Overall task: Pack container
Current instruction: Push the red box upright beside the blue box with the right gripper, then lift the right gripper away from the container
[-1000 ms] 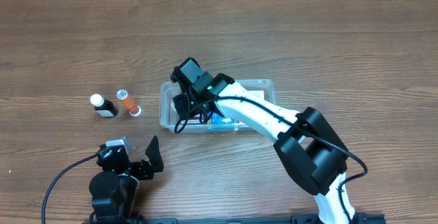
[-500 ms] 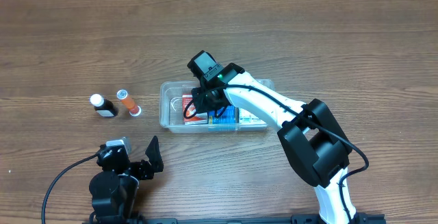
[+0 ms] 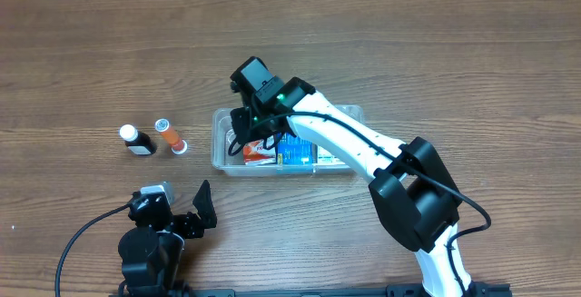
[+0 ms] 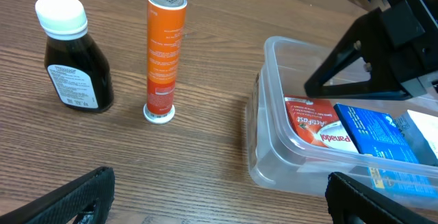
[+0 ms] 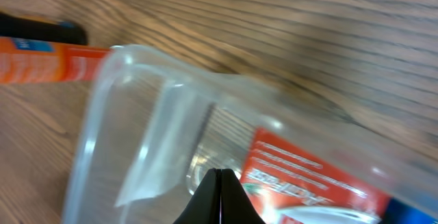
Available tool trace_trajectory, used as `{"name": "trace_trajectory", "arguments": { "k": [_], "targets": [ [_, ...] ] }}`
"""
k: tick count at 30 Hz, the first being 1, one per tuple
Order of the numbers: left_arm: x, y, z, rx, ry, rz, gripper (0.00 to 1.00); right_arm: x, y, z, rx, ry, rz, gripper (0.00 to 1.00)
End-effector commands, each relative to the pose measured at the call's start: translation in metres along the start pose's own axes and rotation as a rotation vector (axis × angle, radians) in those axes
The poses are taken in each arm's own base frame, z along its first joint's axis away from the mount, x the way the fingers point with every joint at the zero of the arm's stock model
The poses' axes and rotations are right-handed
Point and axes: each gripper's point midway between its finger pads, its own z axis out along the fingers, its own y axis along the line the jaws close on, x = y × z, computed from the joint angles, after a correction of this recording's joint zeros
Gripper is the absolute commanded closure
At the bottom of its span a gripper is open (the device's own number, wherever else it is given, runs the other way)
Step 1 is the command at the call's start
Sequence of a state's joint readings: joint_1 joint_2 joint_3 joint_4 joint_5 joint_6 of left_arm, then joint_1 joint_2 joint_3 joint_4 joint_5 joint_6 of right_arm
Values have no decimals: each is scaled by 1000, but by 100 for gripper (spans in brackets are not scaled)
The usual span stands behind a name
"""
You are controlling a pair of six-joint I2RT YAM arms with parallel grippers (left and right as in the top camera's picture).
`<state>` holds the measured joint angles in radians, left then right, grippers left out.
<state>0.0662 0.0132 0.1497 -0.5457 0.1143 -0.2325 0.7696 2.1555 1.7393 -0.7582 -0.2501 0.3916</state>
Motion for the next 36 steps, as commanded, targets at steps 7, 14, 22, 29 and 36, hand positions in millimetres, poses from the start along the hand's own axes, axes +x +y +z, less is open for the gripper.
{"name": "trace_trajectory", "arguments": {
  "k": [7,14,22,29,36],
  "targets": [
    [-2,3,0,-17,-14,10,0,25,6,35,4,57,-25,96],
    [-2,3,0,-17,-14,10,0,26,-29,43,151,51,22,96],
    [-2,3,0,-17,-14,10,0,20,-50,28,275,42,32,96],
    [-2,3,0,-17,-14,10,0,-11,-19,-14,241,-18,7,82],
    [-2,3,0,-17,-14,10,0,-58,14,-154,183,-184,33,53]
  ]
}}
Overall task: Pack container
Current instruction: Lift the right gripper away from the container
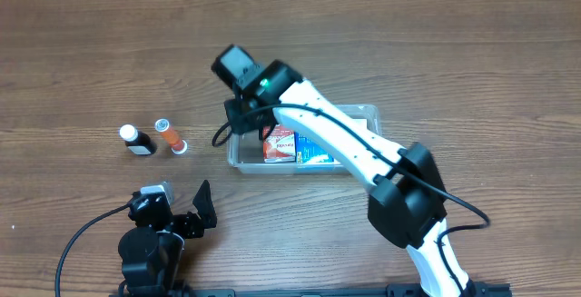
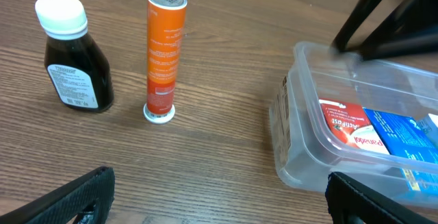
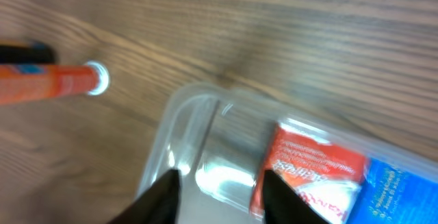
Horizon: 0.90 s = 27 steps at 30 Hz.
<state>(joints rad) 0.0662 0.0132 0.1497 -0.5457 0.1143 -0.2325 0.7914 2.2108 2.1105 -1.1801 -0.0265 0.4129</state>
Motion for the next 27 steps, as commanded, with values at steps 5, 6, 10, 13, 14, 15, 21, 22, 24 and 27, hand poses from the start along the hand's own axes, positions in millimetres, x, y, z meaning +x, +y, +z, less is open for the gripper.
{"name": "trace_trajectory", "arguments": {
  "k": [5,6,10,13,14,15,21,22,24,27],
  "targets": [
    [-2,3,0,-17,-14,10,0,-44,-75,-186,-24,-265,172,33],
    [-2,3,0,-17,-14,10,0,-43,-94,-203,-10,-284,211,29],
    [-3,3,0,-18,-18,11,0,-23,-192,-271,77,-373,425,0],
    [-28,1,-2,-17,-122,16,0,0,-254,-306,148,-425,583,0],
    [-31,-2,-2,-2,-135,19,0,5,-268,-313,165,-436,619,0],
    [-31,-5,-2,18,-132,20,0,11,-282,-319,182,-445,661,0],
    [0,-17,-1,98,0,8,0,36,-326,-328,243,-427,795,0],
    [0,-22,-2,132,6,10,0,40,-326,-327,245,-413,800,0],
    [-9,-35,-8,195,-8,0,0,42,-325,-326,245,-400,802,0],
    [-42,-39,-25,181,-91,-28,0,42,-325,-326,245,-400,803,0]
  ]
}}
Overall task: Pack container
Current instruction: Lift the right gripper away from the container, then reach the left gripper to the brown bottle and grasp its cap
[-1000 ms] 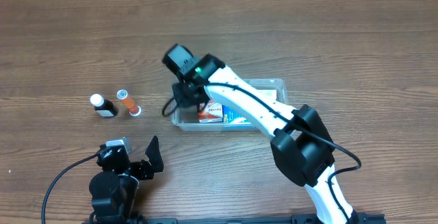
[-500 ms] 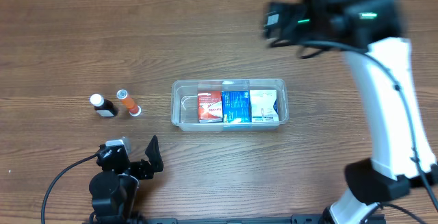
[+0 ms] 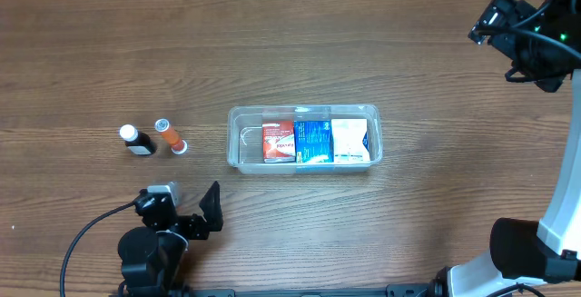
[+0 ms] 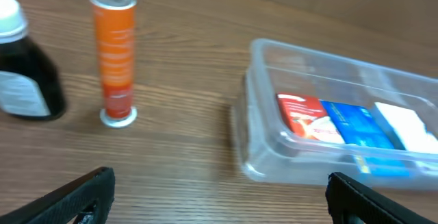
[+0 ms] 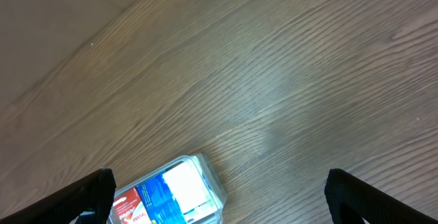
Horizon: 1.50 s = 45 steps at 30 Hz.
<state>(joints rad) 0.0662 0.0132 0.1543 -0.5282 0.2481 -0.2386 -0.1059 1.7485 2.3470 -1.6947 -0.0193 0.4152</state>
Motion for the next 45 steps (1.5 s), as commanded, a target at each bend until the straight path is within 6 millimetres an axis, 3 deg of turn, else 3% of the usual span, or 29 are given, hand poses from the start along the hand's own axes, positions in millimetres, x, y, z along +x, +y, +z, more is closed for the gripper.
{"name": "trace_trajectory", "arguments": {
  "k": [1,4,9,12,18,21,26,28,31,33,36,40,42,45],
  "targets": [
    [-54,-18,-27,25,-135,-14,0,-3,1,-11,-16,-32,1,0],
    [-98,-14,-55,-78,-221,-18,0,-3,1,-11,-16,-32,1,0],
    [-140,13,-76,-351,-115,-54,0,-3,1,-11,-16,-32,1,0],
    [-164,22,-71,-454,-4,-51,0,-3,1,-11,-16,-32,1,0],
    [-225,18,-36,-494,219,96,0,-3,1,-11,-16,-32,1,0],
    [-240,18,-25,-491,300,184,0,-3,1,-11,-16,-32,1,0],
    [-244,23,-27,-519,366,270,0,-3,1,-11,-16,-32,1,0],
    [-242,43,-36,-617,360,152,0,-3,1,-11,-16,-32,1,0],
    [-222,79,-42,-672,443,-41,0,-3,1,-11,-16,-32,1,0],
    [-219,82,-35,-606,445,-112,0,-3,1,-11,-16,-32,1,0],
    [-225,96,-30,-609,451,-44,0,-3,1,-11,-16,-32,1,0],
    [-214,112,-4,-605,515,-58,1,-3,1,-11,-16,-32,1,0],
    [-188,115,23,-508,641,-55,1,-3,1,-11,-16,-32,1,0],
    [-161,127,45,-481,750,-81,3,-3,1,-11,-16,-32,1,0]
  ]
}}
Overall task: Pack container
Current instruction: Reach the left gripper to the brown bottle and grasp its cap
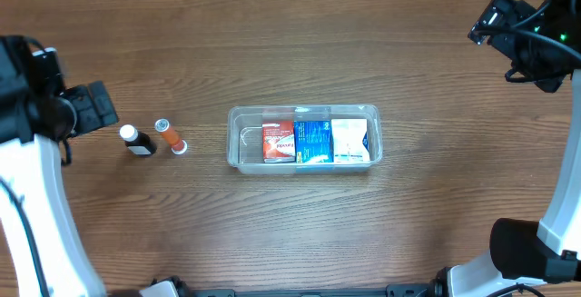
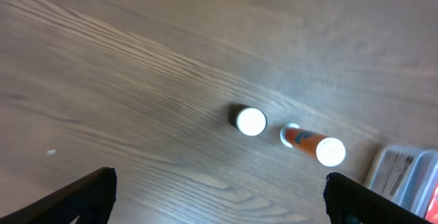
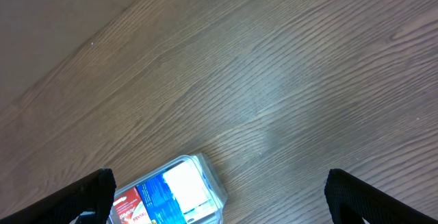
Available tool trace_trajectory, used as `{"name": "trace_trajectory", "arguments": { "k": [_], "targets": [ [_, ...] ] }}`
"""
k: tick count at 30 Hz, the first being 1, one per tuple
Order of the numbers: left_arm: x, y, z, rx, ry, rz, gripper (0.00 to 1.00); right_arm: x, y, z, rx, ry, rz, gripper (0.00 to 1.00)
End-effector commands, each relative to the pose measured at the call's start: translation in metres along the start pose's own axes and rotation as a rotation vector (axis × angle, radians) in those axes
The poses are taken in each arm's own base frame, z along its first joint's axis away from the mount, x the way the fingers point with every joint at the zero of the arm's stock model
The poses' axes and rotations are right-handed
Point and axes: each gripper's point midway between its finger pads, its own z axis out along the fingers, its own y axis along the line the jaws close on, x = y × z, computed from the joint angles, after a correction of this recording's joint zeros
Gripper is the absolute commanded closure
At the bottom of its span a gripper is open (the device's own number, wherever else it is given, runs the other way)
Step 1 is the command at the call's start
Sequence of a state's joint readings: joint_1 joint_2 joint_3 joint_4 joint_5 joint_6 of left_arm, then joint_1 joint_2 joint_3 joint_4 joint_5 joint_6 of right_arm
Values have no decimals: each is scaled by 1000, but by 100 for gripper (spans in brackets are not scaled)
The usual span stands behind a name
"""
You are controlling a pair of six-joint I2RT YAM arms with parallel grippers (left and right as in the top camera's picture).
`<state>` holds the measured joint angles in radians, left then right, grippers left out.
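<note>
A clear plastic container (image 1: 239, 143) lies mid-table, holding a red box (image 1: 279, 142), a blue box (image 1: 313, 142) and a white box (image 1: 349, 141) side by side; its left end is bare. To its left stand a dark bottle with a white cap (image 1: 136, 139) and an orange tube (image 1: 170, 136). My left gripper (image 1: 91, 108) hangs high by the left edge, open and empty, looking down on the bottle (image 2: 250, 120) and tube (image 2: 315, 145). My right gripper (image 1: 519, 34) is open and empty, high at the far right.
Bare wooden table lies all around. From the right wrist the container (image 3: 213, 181) shows far below at the lower left. A corner of the container (image 2: 404, 172) shows at the lower right in the left wrist view.
My left arm has moved from low at the table's front edge to high over the left side, above and left of the bottle and tube. The right arm and the container have not moved.
My right gripper was shut inside the container's empty left end. Then the container lay a little further right, with the gripper slightly open at that end. After that the right arm stood high at the far right, open. Now the left arm has risen.
</note>
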<state>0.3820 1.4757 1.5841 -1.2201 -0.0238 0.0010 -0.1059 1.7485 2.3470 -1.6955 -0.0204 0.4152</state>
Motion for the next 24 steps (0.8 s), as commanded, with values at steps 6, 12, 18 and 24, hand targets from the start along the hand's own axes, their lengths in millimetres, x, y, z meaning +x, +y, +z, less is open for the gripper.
{"name": "trace_trajectory", "arguments": {
  "k": [6,12,18,24],
  "targets": [
    [30,-15,93,88,326,50,11,-3,1,-11,-16,-33,1,0],
    [48,-14,124,81,446,50,15,-3,1,-11,-16,-34,1,0],
    [49,-26,141,128,464,70,22,-3,1,-11,-16,-34,1,0],
    [50,-32,150,125,475,88,31,-3,1,-11,-16,-34,1,0]
  ]
}}
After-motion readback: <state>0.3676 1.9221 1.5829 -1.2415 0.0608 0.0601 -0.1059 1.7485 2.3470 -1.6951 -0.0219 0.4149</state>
